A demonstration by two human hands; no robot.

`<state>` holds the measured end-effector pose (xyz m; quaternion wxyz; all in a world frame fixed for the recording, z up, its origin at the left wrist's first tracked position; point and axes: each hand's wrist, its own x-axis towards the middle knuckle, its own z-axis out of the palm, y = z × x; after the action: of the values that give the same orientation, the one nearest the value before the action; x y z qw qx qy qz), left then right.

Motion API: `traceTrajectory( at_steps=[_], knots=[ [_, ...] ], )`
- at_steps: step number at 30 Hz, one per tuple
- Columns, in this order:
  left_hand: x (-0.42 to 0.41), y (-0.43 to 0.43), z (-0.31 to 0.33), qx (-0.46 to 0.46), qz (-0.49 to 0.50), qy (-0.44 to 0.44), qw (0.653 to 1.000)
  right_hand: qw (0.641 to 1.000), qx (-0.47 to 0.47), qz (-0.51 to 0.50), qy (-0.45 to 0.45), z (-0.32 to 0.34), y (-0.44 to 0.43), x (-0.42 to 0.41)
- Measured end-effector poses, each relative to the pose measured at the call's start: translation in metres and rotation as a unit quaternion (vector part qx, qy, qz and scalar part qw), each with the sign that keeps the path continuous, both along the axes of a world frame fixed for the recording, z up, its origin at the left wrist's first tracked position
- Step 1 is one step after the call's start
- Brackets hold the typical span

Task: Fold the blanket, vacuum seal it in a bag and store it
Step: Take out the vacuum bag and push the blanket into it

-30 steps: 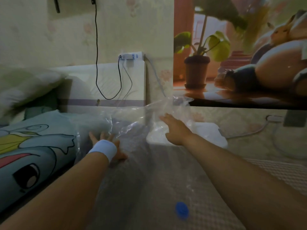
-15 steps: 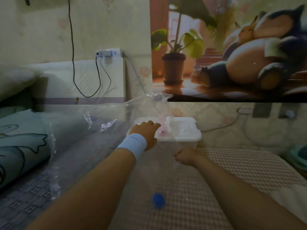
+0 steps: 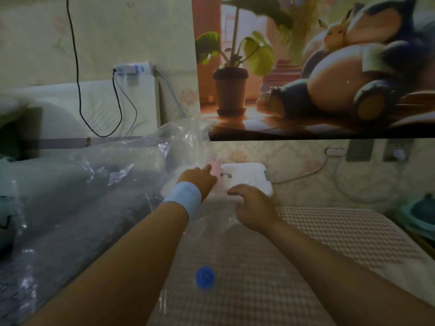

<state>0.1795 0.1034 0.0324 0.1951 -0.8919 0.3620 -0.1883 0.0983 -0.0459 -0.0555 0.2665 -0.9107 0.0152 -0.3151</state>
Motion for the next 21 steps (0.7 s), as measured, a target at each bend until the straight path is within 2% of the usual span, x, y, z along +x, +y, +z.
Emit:
traceTrajectory(
  at_steps=[2,5,7,9,11,12,13,15,16,18,19,21],
  knots=[
    [0.002,0.004,0.016,-0.06,0.006,-0.005,0.998,0.999,0.03,-0.033,-0.02,0.012,-0.006,-0.004],
    [0.01,0.015,0.032,-0.166,0.022,0.005,0.986,0.986,0.04,-0.121,0.111,0.022,-0.025,-0.012],
    [0.018,0.019,0.034,-0.259,0.002,0.019,0.966,0.979,0.034,-0.139,0.146,0.024,-0.033,-0.016],
    [0.02,0.02,0.032,-0.359,-0.061,0.015,0.931,0.977,0.042,-0.178,0.108,0.03,-0.037,-0.013],
    [0.016,0.019,0.029,-0.404,-0.119,-0.02,0.907,0.968,0.076,-0.238,0.022,0.044,-0.042,-0.004],
    [0.01,0.019,0.027,-0.399,-0.118,-0.03,0.909,0.963,0.111,-0.243,-0.017,0.052,-0.046,0.001],
    [0.005,0.019,0.024,-0.365,-0.086,-0.037,0.926,0.964,0.142,-0.221,-0.031,0.059,-0.049,0.004],
    [0.003,0.019,0.013,-0.223,0.035,-0.04,0.973,0.976,0.143,-0.159,0.029,0.063,-0.051,0.006],
    [0.006,0.021,0.006,-0.154,0.096,-0.014,0.983,0.98,0.119,-0.142,0.071,0.06,-0.049,0.005],
    [0.012,0.024,-0.008,-0.096,0.165,0.084,0.978,0.981,0.054,-0.118,0.141,0.044,-0.043,-0.001],
    [0.012,0.025,-0.014,-0.094,0.169,0.125,0.973,0.979,0.015,-0.111,0.17,0.035,-0.042,-0.004],
    [0.003,0.027,-0.021,-0.101,0.143,0.151,0.973,0.967,-0.038,-0.1,0.231,0.019,-0.04,-0.017]
  ],
)
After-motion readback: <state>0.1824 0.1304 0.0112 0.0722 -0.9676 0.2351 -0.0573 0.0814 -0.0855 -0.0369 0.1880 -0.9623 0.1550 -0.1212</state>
